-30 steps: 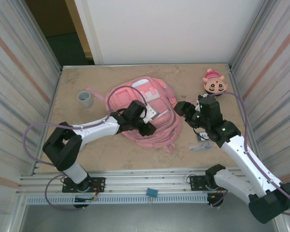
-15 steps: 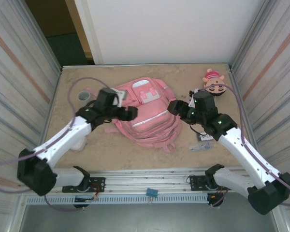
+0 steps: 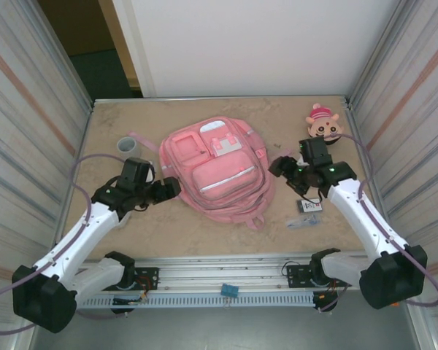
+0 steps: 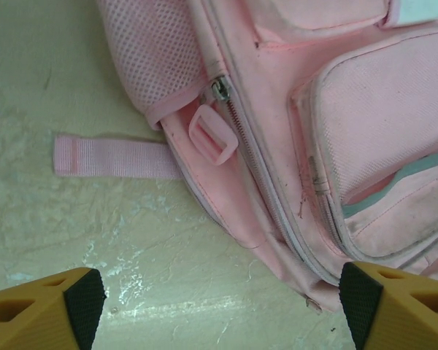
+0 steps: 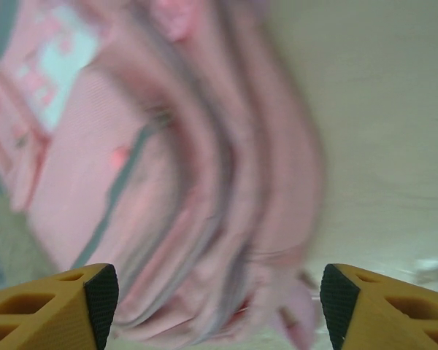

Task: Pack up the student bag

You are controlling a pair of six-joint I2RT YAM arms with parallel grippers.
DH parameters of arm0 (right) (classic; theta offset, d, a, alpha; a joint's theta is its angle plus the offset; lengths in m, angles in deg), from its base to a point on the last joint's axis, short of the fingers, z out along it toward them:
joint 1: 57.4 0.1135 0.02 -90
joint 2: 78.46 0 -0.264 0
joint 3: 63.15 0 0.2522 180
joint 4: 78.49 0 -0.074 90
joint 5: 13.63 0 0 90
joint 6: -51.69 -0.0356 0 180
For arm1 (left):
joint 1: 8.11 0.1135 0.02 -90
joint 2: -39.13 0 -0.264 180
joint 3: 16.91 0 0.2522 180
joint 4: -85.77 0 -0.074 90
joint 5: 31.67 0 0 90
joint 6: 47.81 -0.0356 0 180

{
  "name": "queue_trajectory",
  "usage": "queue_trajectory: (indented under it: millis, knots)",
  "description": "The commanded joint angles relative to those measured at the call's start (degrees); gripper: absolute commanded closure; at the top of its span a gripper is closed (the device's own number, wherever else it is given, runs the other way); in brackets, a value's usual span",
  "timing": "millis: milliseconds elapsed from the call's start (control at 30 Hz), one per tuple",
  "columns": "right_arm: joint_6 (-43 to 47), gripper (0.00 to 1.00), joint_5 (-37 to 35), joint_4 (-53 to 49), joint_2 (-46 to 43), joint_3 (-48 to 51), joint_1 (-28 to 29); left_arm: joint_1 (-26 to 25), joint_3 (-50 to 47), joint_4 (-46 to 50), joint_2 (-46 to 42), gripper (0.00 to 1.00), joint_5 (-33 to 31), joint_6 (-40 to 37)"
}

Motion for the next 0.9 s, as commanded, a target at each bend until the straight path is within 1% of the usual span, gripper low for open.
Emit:
queue_trajectory:
  millis: [0, 100, 167, 267, 400, 567, 600, 633, 733, 867]
  knots:
    - [0.37, 0.25, -1.15, -10.31, -2.64, 3.38, -6.33, 0.33, -0.1, -2.19, 0.86, 0.14, 0.69, 3.81]
    - [-1.36, 0.24, -3.0, -15.45, -2.86, 4.97, -11.75, 0.33, 0.19, -3.07, 2.4, 0.14, 0.98, 3.81]
    - [-3.46, 0.23, -5.6, -18.51, -1.93, 5.44, -13.24, 0.33, 0.13, -3.69, 3.2, 0.14, 0.92, 3.81]
    - [-4.67, 0.21, -5.14, -17.4, -0.55, 7.58, -11.79, 0.37, 0.15, -4.76, 4.44, 0.13, 0.81, 3.9]
    - [-11.68, 0.21, -4.55, -13.26, 1.42, 10.77, -7.91, 0.32, 0.33, -6.12, 6.29, 0.13, 1.32, 3.82]
    - [-17.31, 0.2, -7.55, -14.21, 8.21, 10.09, -3.83, 0.33, 0.65, -6.27, 7.56, 0.12, 1.48, 3.69]
    - [-17.34, 0.2, -7.9, -14.34, 9.48, 9.97, -3.43, 0.33, 0.46, -6.44, 7.6, 0.12, 1.51, 3.62]
    - [-19.81, 0.2, -8.03, -14.24, 11.15, 9.84, -3.22, 0.33, 0.34, -6.56, 7.69, 0.12, 1.45, 3.61]
    - [-20.34, 0.2, -6.28, -12.47, 14.84, 9.79, -3.08, 0.33, 0.07, -6.82, 7.91, 0.12, 1.45, 3.8]
    - [-21.51, 0.2, -5.92, -9.95, 17.22, 9.64, -3.03, 0.33, -0.32, -7.27, 8.03, 0.12, 1.6, 4.43]
